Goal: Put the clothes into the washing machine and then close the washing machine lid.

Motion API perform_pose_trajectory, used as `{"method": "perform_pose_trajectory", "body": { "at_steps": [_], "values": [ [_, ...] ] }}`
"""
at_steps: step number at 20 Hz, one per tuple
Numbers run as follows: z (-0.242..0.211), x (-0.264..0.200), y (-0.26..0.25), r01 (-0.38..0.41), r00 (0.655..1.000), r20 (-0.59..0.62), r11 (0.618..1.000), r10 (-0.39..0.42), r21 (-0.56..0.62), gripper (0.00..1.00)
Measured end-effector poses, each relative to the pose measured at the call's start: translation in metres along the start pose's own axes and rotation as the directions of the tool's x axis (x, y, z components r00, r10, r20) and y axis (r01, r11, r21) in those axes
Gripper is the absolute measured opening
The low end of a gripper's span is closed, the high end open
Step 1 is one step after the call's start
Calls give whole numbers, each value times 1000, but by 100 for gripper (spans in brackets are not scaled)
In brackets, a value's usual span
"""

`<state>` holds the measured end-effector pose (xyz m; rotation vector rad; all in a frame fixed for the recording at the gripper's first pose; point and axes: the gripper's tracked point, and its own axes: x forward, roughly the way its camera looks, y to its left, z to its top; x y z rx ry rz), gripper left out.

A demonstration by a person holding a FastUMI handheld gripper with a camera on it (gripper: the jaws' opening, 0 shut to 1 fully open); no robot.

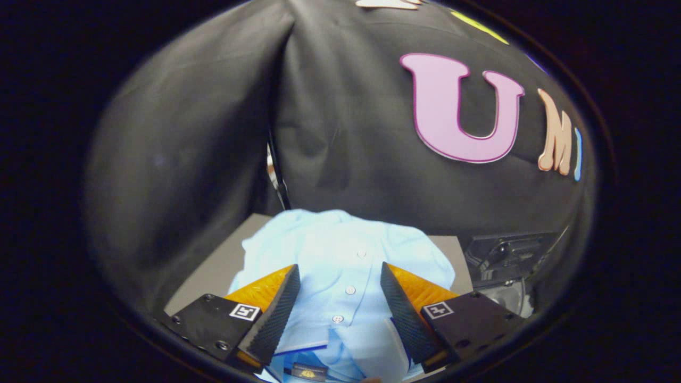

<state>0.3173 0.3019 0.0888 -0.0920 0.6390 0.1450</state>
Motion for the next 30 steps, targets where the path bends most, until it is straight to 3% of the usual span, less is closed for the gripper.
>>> {"method": "perform_pose_trajectory", "body": {
  "at_steps": [2, 3, 7, 9, 13, 15, 19, 24, 25, 27, 30],
  "values": [
    [-11, 9, 12, -28, 997, -68, 997, 33, 76, 98],
    [-12, 20, 13, -46, 996, -66, 993, 53, 104, 91],
    [-2, 27, 27, -183, 982, -51, 983, 184, 19, 63],
    [-5, 27, 29, -198, 980, -28, 980, 199, 39, 49],
    [-7, 13, 32, -271, 960, -47, 959, 275, 81, 49],
    [-10, 11, 30, -263, 962, -37, 958, 269, 112, 16],
    [1, 7, 29, -272, 962, -22, 961, 273, 49, 16],
    [35, -14, 10, -310, 950, 70, 947, 305, 83, 16],
    [43, -19, 3, -304, 951, 96, 947, 295, 102, 12],
    [54, -37, -24, -302, 950, 126, 944, 286, 133, 4],
    [68, -54, -80, -250, 958, 179, 956, 223, 150, 4]
  ]
}}
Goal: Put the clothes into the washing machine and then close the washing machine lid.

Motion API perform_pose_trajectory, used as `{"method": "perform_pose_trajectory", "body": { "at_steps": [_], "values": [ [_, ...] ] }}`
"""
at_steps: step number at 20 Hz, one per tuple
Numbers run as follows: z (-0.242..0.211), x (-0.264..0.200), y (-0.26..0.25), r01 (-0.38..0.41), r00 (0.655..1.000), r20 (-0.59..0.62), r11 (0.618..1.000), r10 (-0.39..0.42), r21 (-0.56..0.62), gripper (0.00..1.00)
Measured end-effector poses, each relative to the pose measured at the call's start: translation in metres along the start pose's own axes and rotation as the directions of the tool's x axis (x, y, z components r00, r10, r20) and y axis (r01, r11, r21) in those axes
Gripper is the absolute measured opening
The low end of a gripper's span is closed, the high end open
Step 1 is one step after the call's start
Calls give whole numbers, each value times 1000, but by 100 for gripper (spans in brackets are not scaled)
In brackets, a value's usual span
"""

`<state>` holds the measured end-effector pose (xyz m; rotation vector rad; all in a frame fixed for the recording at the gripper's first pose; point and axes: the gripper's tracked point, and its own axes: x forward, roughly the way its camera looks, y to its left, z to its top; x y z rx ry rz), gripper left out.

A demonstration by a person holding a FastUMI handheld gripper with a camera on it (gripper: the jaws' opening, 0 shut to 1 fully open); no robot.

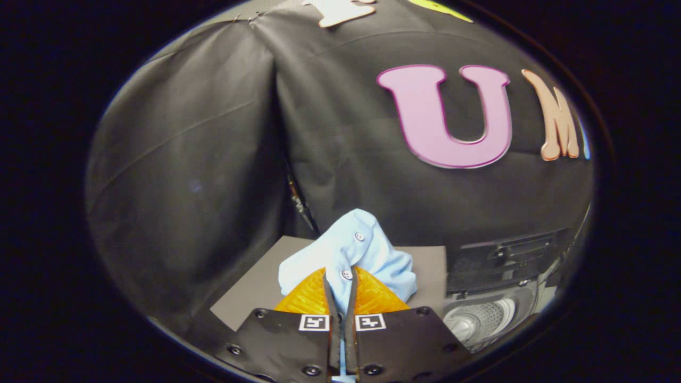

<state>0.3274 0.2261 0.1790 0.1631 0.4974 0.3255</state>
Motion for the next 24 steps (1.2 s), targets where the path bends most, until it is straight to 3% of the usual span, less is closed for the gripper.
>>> {"method": "perform_pose_trajectory", "body": {
  "at_steps": [4, 6, 13, 17, 19, 24],
  "values": [
    [23, -41, -76, 145, 984, 111, 986, -136, -79, 4],
    [37, -61, -106, 200, 964, 188, 978, -185, -61, 4],
    [47, -111, -179, 327, 893, 347, 943, -286, -63, 3],
    [49, -135, -215, 388, 829, 439, 922, -345, -7, 3],
    [40, -131, -229, 390, 830, 430, 921, -356, 9, 3],
    [-8, -102, -247, 378, 872, 343, 926, -349, -19, 3]
  ]
}}
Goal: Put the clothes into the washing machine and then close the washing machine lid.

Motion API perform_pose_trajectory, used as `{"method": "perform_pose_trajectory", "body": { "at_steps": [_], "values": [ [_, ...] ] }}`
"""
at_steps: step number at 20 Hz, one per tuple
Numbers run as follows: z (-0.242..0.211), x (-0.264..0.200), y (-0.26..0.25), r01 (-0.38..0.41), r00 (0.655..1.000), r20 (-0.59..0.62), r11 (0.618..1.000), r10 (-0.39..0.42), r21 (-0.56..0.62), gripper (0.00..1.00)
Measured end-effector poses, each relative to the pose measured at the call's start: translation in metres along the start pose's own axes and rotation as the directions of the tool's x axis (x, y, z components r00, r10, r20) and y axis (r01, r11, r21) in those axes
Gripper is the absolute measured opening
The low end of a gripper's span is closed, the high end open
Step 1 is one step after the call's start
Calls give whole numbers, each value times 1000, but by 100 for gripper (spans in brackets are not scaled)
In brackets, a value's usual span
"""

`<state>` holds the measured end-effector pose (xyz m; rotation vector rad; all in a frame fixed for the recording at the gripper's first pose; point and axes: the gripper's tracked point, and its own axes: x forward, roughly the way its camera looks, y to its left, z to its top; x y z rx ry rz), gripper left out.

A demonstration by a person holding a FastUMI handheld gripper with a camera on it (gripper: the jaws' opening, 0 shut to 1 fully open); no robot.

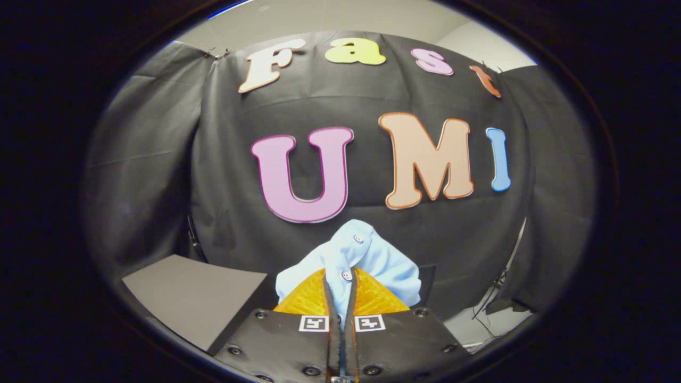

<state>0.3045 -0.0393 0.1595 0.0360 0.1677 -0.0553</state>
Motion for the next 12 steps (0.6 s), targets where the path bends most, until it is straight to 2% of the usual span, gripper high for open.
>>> {"method": "perform_pose_trajectory", "body": {
  "at_steps": [4, 9, 12],
  "values": [
    [-66, 13, 10, -42, 994, -107, 995, 32, -93, 4],
    [-149, 32, 29, -110, 968, -237, 987, 81, -113, 7],
    [-189, 42, 27, -108, 950, -304, 989, 72, -104, 9]
  ]
}}
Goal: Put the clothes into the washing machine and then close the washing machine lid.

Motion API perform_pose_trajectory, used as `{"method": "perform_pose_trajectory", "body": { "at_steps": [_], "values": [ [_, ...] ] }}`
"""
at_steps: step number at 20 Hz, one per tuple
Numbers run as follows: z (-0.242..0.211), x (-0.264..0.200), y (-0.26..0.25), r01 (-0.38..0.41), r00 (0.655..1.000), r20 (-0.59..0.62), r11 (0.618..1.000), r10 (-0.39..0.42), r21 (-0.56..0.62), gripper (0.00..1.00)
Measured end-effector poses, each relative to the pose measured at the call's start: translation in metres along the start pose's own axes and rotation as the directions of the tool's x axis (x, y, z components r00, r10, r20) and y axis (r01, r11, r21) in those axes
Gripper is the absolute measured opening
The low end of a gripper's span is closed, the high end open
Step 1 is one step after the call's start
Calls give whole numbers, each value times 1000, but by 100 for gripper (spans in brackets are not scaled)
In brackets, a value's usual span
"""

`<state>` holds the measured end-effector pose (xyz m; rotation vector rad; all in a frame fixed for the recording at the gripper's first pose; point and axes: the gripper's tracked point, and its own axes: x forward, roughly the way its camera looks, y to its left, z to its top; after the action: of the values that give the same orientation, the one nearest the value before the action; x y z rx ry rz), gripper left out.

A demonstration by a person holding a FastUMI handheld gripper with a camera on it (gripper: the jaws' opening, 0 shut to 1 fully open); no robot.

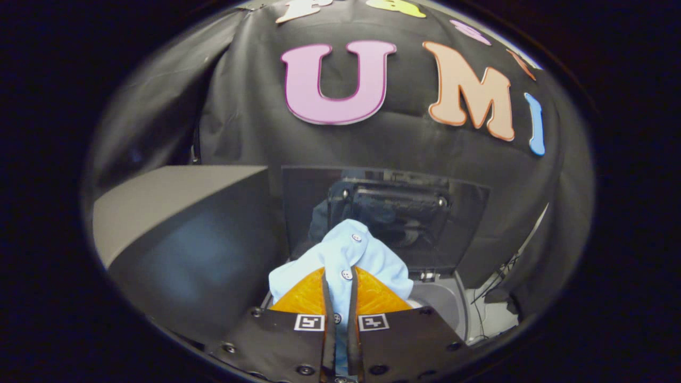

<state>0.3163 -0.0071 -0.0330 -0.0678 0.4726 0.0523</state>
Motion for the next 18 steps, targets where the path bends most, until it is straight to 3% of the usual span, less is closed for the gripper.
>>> {"method": "perform_pose_trajectory", "body": {
  "at_steps": [9, 11, 16, 18],
  "values": [
    [-51, 29, -36, 41, 994, -106, 997, -33, 71, 17],
    [-51, 25, -50, 68, 992, -114, 994, -58, 89, 27],
    [-23, -9, -52, -30, 995, -96, 994, 40, 103, 100],
    [-15, -33, -61, -23, 995, -98, 998, 28, 52, 99]
  ]
}}
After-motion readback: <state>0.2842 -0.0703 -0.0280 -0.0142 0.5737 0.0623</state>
